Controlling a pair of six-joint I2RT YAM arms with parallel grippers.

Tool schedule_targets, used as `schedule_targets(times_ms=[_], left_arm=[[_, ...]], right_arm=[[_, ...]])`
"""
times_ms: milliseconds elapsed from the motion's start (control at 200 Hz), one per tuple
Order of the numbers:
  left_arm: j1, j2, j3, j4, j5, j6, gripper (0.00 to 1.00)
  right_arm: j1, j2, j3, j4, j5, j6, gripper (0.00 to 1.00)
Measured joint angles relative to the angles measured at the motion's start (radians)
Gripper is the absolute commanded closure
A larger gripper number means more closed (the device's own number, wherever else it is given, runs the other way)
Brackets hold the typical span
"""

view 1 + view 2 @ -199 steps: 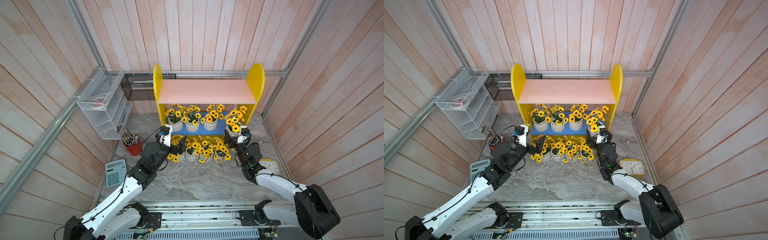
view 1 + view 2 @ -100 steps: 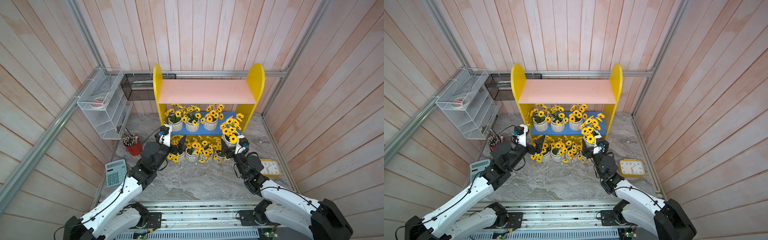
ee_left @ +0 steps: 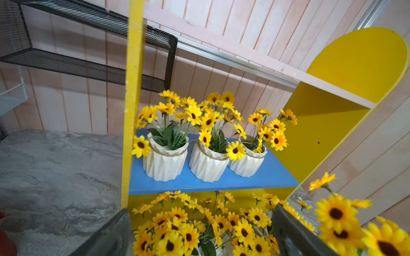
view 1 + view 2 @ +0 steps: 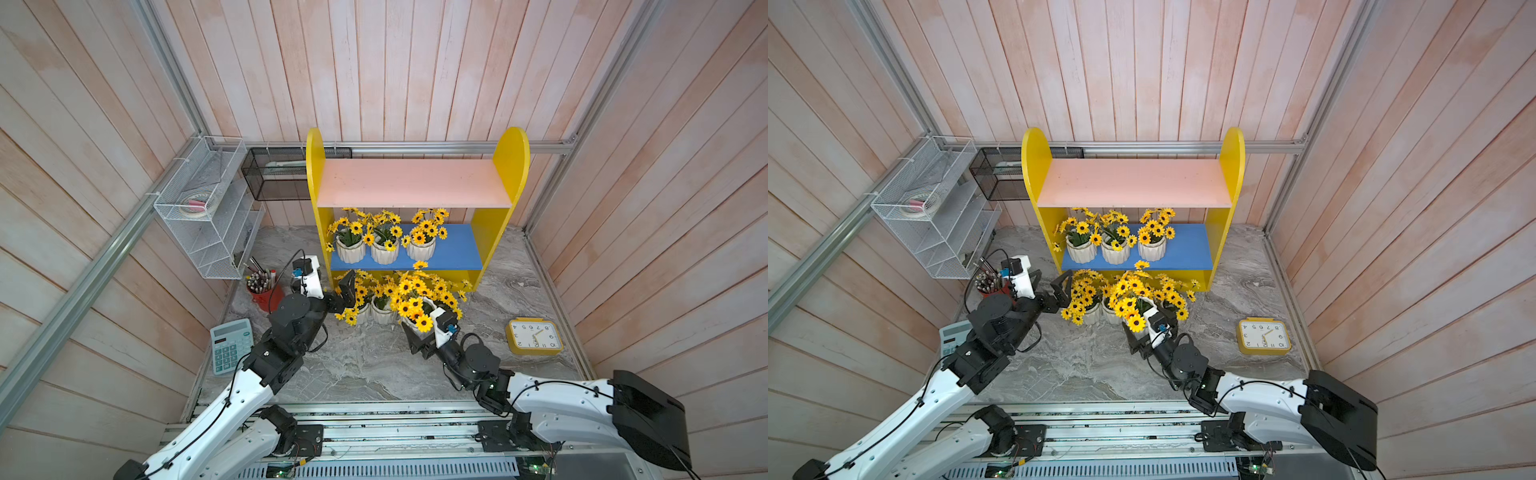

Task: Take the sunflower pots off the shelves
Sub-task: Place the sunflower pot at the center of the board.

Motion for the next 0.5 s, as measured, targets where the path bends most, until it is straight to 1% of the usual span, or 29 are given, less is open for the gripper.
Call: schedule_targets(times_ms=[185,250,330,415,500], left_arm=[[0.0,-0.137,-0.066,-0.116,-0.077,-0.06,0.0],[0.0,-0.184,-0.084,-0.152,-0.1,-0.077,0.0],[0.0,-0.232,-0.1,-0.187,-0.119,-0.094,0.0],[0.0,-0.261,-0.103,-0.216,-0.13,-0.101,0.0],[0.0,-0.27,-0.103,-0.233,-0.144,-0.103,0.0]], right_arm=[[0.085,0.297,0.014,0.209,-0.024,-0.006,1.0],[0.115,0.429,0.038,0.306,-0.023,-0.011,1.0],[0.16,0.605,0.087,0.417,-0.003,-0.053,1.0],[0.201,0.75,0.153,0.459,0.012,-0.084,1.0],[0.212,0.831,0.203,0.478,0.01,-0.081,1.0]])
